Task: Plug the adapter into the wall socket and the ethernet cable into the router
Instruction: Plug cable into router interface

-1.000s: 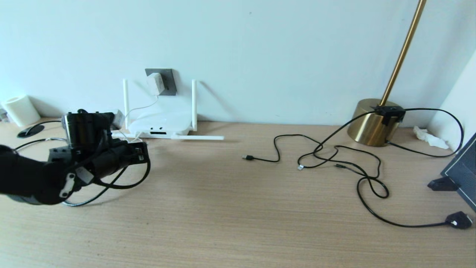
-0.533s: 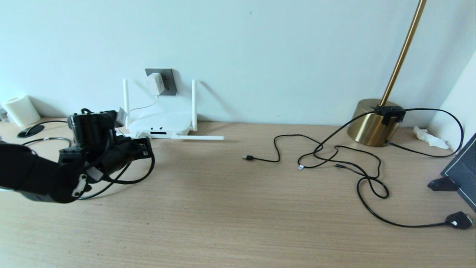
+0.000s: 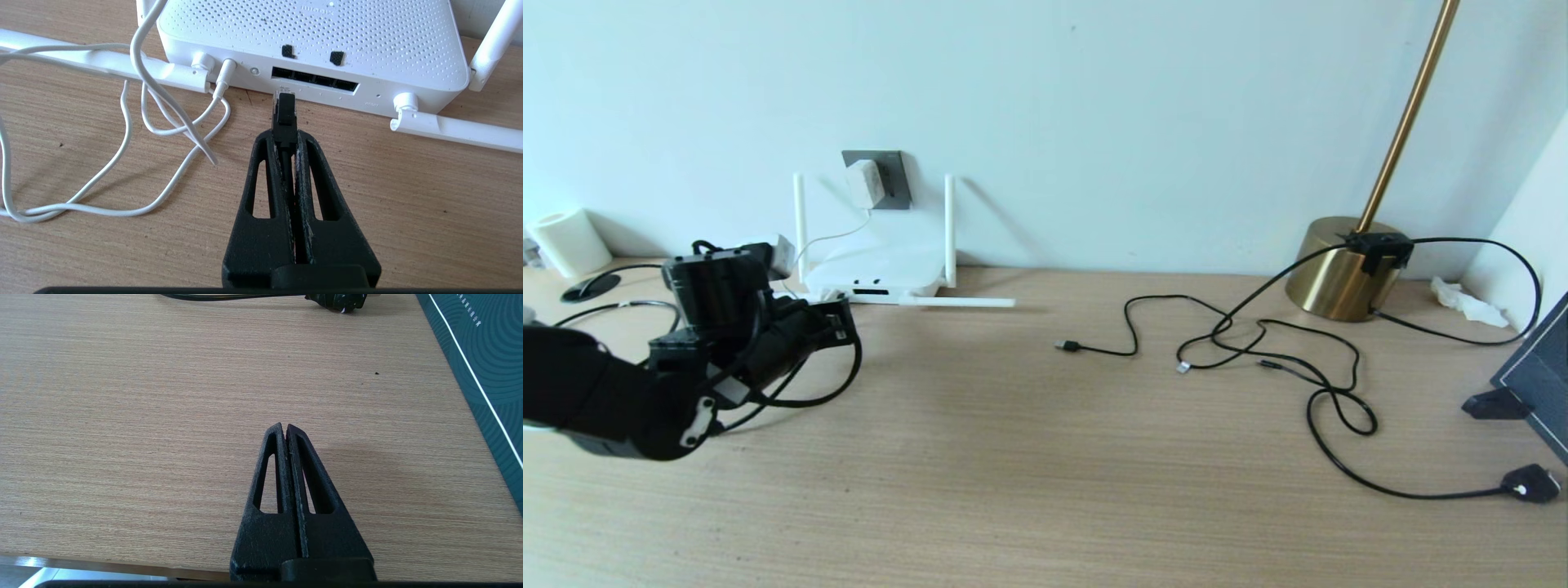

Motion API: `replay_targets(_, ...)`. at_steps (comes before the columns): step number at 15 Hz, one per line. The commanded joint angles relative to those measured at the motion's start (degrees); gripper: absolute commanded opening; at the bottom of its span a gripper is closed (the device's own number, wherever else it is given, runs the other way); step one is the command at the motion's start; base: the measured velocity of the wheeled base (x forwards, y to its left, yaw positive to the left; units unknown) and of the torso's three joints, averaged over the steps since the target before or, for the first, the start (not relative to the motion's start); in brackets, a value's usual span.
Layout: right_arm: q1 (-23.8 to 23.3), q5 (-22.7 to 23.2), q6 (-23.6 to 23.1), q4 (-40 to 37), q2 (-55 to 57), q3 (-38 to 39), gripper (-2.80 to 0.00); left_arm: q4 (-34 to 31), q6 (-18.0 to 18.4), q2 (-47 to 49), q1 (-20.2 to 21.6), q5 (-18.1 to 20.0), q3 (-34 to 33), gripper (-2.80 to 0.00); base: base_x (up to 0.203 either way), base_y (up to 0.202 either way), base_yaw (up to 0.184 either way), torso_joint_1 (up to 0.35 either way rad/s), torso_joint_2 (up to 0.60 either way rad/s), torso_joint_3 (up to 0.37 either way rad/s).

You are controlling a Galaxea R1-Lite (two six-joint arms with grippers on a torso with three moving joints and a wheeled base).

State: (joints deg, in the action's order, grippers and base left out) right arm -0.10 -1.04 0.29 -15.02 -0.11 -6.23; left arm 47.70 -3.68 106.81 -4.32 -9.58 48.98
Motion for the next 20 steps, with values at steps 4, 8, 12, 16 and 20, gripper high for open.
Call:
replay_targets(4,0.01,-0.01,0.06,-0.10,0.11,-0.01,-2.80,0.29,-0.12,-0.03,0.18,1.31,-0.29,-2.80,0.000,0.000,0.000,0.000,0.00,0.000)
replay_targets(8,0.01,-0.01,0.06,-0.10,0.20,-0.01,-2.80,0.20,1.03,0.14,1.31,6.26,0.05,-2.80,0.000,0.000,0.000,0.000,0.00,0.000)
replay_targets(12,0.10,0.25,-0.64,-0.10,0.20,-0.01,-2.80,0.13,4.53,1.12,2.93,7.74,1.63,-2.80,0.000,0.000,0.000,0.000,0.00,0.000)
replay_targets(16,0.10,0.25,-0.56,-0.10,0.20,-0.01,-2.80,0.20,6.76,2.52,3.00,7.82,3.14,-2.80,0.000,0.000,0.000,0.000,0.00,0.000)
replay_targets(20,0.10,0.25,-0.56,-0.19,0.20,-0.10,-2.80,0.20,6.68,3.05,2.82,7.99,3.40,-2.80,0.000,0.000,0.000,0.000,0.00,0.000)
